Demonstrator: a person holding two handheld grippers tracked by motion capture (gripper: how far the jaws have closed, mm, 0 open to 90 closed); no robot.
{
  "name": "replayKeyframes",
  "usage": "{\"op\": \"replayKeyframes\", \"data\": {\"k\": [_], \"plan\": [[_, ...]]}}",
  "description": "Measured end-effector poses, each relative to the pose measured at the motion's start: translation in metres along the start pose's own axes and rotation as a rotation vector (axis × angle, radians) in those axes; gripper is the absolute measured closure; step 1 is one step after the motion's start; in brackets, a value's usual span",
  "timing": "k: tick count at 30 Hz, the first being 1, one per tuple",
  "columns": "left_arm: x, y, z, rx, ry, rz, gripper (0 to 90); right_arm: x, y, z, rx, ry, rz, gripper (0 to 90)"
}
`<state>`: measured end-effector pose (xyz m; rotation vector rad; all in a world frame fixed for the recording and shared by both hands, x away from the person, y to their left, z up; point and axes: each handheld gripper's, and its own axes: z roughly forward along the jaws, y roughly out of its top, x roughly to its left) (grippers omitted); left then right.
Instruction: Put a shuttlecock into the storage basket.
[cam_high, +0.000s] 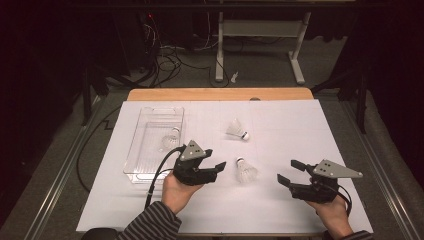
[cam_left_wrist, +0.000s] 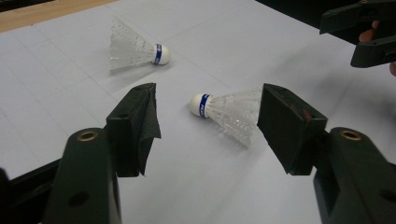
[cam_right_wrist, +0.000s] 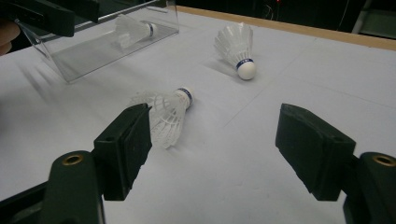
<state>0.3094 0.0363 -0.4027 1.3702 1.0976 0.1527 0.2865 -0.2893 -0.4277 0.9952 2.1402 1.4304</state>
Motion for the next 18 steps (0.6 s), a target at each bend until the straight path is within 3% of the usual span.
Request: {"op": "replayKeyframes", "data": {"k": [18], "plan": [[-0.011,-0.002,0.017,0.032,-0.031,0.013,39.4,0.001,0.0,0.0,-0.001,0.0,-0.002,27.6]]}}
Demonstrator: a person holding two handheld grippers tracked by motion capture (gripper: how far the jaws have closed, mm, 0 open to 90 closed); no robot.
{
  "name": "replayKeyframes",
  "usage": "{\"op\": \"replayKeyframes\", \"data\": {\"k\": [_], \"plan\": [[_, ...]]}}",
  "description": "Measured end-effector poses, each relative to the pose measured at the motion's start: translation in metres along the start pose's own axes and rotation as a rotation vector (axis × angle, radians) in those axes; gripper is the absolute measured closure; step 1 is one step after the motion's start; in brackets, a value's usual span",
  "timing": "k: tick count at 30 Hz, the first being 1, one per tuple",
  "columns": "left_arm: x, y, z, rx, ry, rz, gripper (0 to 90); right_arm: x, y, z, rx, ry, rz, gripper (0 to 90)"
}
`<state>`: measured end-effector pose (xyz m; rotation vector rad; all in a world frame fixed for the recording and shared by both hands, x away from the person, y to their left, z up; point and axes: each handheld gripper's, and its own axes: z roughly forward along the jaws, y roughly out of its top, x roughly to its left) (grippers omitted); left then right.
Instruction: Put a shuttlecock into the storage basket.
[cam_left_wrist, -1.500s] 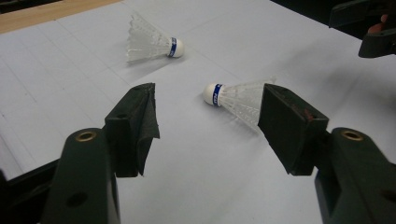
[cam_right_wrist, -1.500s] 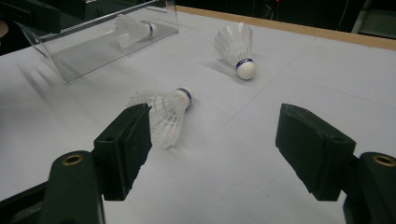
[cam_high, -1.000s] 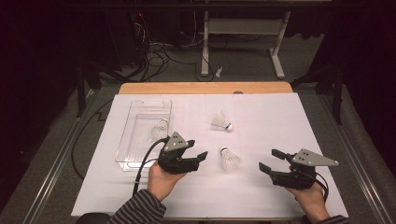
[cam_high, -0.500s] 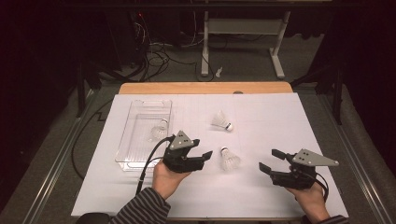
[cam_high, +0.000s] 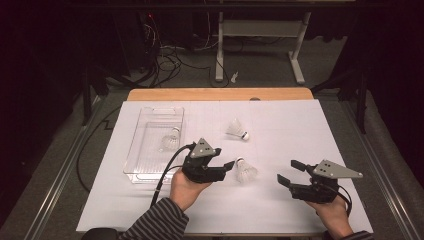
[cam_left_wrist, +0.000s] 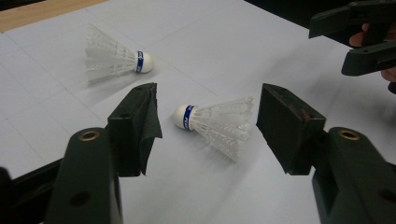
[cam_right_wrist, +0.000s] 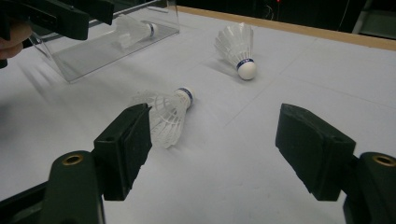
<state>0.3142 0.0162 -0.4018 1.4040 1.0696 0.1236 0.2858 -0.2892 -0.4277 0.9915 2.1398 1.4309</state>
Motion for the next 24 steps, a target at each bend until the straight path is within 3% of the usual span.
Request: {"op": "replayKeyframes", "data": {"k": [12,24], "plan": [[-0.008,0.005,0.011,0.045,0.019,-0.023,40.5,0.0,0.0,0.0,0.003,0.0,0.004,27.6],[-0.012,0.0,0.029,0.163,0.084,-0.026,42.1,-0.001,0.0,0.0,0.0,0.0,0.003,27.6]]}}
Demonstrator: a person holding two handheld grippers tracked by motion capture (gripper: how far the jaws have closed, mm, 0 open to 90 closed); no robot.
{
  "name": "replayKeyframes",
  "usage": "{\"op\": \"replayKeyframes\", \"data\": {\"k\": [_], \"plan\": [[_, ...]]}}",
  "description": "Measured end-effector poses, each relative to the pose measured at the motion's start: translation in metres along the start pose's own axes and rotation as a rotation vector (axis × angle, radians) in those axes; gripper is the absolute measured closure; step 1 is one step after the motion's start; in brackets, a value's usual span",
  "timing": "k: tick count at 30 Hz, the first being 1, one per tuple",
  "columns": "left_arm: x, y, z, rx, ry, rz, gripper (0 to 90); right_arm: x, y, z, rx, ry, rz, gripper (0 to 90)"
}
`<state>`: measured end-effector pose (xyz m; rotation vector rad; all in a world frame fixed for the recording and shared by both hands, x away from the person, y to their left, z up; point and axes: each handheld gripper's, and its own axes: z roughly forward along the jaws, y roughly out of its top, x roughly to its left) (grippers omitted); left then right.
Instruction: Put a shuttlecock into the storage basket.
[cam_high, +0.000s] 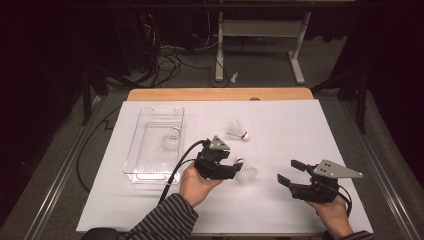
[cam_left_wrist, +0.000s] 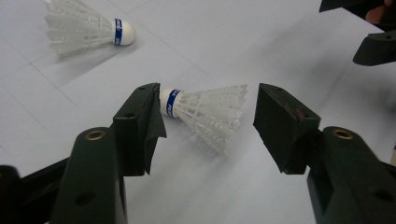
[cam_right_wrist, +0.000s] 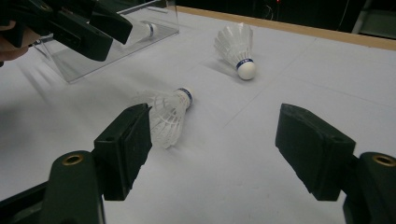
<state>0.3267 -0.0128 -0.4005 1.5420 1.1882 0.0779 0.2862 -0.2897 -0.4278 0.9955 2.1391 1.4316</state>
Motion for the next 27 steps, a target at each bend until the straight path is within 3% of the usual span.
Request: {"op": "replayKeyframes", "data": {"k": [13,27], "plan": [[-0.003,0.001,0.012,0.11,0.067,-0.012,44.9,0.0,0.0,0.0,0.0,0.0,0.001,27.7],[-0.004,-0.009,0.029,0.228,0.117,-0.006,44.5,0.0,0.0,0.0,0.0,0.001,0.0,27.7]]}}
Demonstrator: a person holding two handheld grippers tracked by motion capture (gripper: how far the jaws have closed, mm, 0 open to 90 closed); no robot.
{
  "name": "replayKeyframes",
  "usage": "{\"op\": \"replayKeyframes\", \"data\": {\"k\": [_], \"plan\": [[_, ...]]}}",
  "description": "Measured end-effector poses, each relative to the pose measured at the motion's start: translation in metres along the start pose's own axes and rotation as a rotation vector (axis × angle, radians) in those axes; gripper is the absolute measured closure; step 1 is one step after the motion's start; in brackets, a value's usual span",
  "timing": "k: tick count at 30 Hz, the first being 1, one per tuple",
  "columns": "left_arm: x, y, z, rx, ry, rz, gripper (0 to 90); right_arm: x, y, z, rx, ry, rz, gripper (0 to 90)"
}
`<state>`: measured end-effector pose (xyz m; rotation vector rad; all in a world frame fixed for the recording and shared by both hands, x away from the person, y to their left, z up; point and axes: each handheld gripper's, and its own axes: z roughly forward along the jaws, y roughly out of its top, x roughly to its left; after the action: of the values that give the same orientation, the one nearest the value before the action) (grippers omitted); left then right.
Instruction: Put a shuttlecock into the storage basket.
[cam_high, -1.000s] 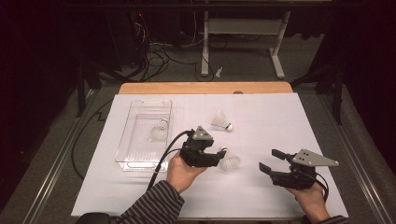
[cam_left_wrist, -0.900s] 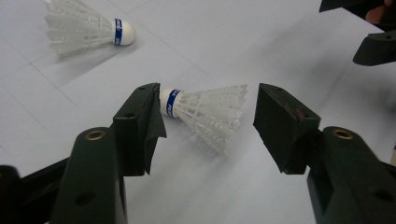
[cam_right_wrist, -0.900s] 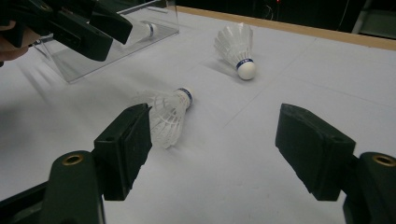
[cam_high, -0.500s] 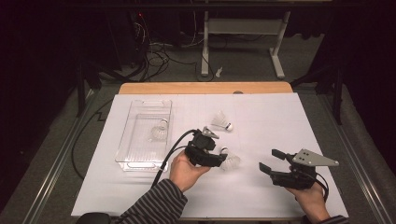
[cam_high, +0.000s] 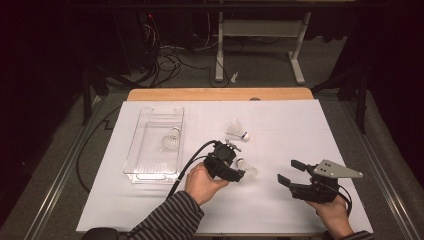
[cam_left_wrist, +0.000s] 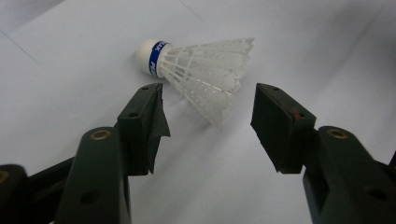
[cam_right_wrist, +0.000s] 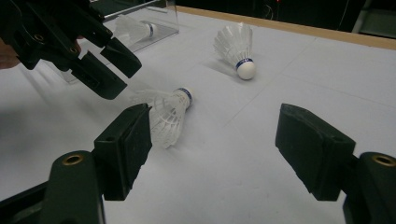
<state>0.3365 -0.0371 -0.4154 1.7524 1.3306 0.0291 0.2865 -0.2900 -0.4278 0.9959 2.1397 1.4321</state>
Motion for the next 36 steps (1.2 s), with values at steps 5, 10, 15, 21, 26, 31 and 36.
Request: {"op": "replayKeyframes", "data": {"k": [5,10,15,21,26,31,36], "plan": [[-0.001,-0.002,0.005,0.02,0.013,0.004,44.6,0.0,0.0,0.0,0.001,0.0,0.0,27.8],[-0.002,-0.006,0.015,0.045,0.035,0.012,45.0,0.001,0.0,0.0,0.001,0.0,0.001,27.8],[-0.001,-0.008,0.023,0.067,0.051,0.02,46.5,0.0,0.0,0.0,0.001,0.0,0.0,27.8],[0.001,-0.008,0.029,0.073,0.062,0.012,50.2,0.0,0.0,0.0,0.001,0.002,0.0,27.7],[0.003,-0.008,0.033,0.073,0.077,0.004,52.3,0.0,0.0,0.0,0.001,0.002,0.0,27.7],[0.006,-0.007,0.035,0.073,0.086,-0.004,55.6,0.0,0.0,0.0,0.001,0.003,0.0,27.8],[0.008,-0.006,0.036,0.077,0.09,-0.008,59.3,0.0,0.0,0.0,0.0,0.003,-0.001,27.7]]}}
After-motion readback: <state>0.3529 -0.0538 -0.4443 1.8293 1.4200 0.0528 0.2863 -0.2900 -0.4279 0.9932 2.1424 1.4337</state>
